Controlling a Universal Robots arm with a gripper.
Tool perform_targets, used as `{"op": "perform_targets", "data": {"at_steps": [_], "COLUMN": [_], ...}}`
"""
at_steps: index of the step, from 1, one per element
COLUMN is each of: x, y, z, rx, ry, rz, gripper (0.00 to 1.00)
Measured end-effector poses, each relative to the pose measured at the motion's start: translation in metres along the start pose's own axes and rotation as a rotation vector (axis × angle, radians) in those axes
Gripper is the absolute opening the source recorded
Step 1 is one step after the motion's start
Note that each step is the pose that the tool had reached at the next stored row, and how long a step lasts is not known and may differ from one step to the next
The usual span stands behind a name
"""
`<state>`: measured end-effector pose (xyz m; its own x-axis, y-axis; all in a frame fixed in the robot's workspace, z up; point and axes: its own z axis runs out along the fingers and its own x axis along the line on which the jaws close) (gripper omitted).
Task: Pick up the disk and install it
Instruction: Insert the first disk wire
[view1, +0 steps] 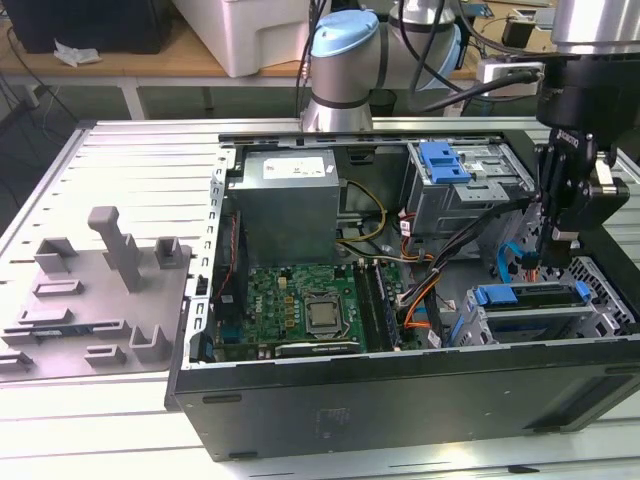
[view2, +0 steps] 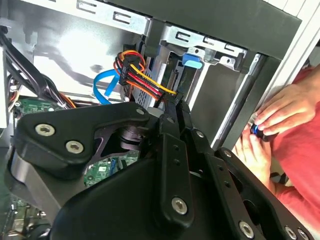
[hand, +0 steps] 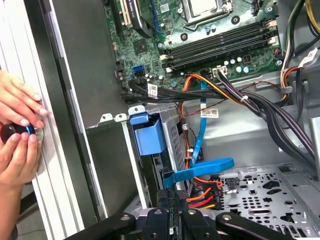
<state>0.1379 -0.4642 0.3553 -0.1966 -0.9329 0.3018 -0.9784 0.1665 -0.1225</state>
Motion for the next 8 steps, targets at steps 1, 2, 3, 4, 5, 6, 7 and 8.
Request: {"op": "perform_targets", "data": {"at_steps": [1,2,3,4,5,6,7,8], "x": [0.0001,0.0003,0.0005,0.0008,0.0013,0.0016,0.0016,0.0016], "y": [0.0005,0.0009,0.0012,0.0014,0.0015,0.0014,0.0014,0.0014], "z": [0.0001,0.0003,0.0004,0.0005,0.0006,0.0007,0.0008,0.0008], "rx": [0.0054,0.0105,0.0144,0.017,0.0191,0.0207,0.0211,0.0213], "ry": [-0.0024,-0.0045,-0.0061,-0.0071,-0.0079,-0.0086,-0.0089,-0.0089], "rz": [-0.017,-0.033,-0.045,-0.054,-0.06,-0.065,-0.066,-0.067], "gripper": [0.17,0.17,0.17,0.17,0.17,0.17,0.17,0.17]}}
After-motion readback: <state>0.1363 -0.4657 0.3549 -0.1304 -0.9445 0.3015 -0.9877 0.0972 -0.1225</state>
